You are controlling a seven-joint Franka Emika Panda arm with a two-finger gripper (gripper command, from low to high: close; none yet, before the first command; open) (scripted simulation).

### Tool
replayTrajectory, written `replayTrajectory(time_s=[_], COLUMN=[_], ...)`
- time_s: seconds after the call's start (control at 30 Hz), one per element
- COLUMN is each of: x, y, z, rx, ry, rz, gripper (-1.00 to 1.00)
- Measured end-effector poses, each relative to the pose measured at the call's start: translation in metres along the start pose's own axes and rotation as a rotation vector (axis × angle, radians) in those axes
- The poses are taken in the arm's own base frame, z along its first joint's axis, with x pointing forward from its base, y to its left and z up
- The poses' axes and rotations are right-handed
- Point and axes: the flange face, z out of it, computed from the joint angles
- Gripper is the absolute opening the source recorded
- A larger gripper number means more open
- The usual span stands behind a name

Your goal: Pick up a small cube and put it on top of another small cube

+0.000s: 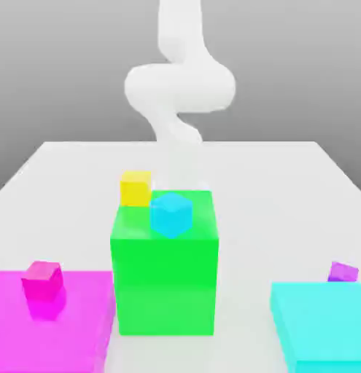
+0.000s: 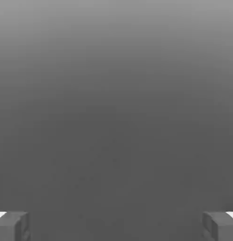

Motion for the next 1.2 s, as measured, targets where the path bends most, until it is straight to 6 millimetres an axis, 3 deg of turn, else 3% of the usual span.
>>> replayTrajectory(time_s=[0.3,0.47,0.63,0.83,1.1,1.2], x=[-0.098,-0.166,-0.241,-0.342,-0.461,-0.482], y=[-0.030,-0.028,-0.014,0.014,0.070,0.082], z=[0.142,0.206,0.257,0.294,0.309,0.322], rx=[-0.185,-0.277,-0.365,-0.468,-0.626,-0.640], ry=[-0.090,-0.138,-0.189,-0.263,-0.363,-0.377], rz=[0.128,0.189,0.248,0.306,0.417,0.432], gripper=[0.00,0.00,0.00,0.00,0.00,0.00])
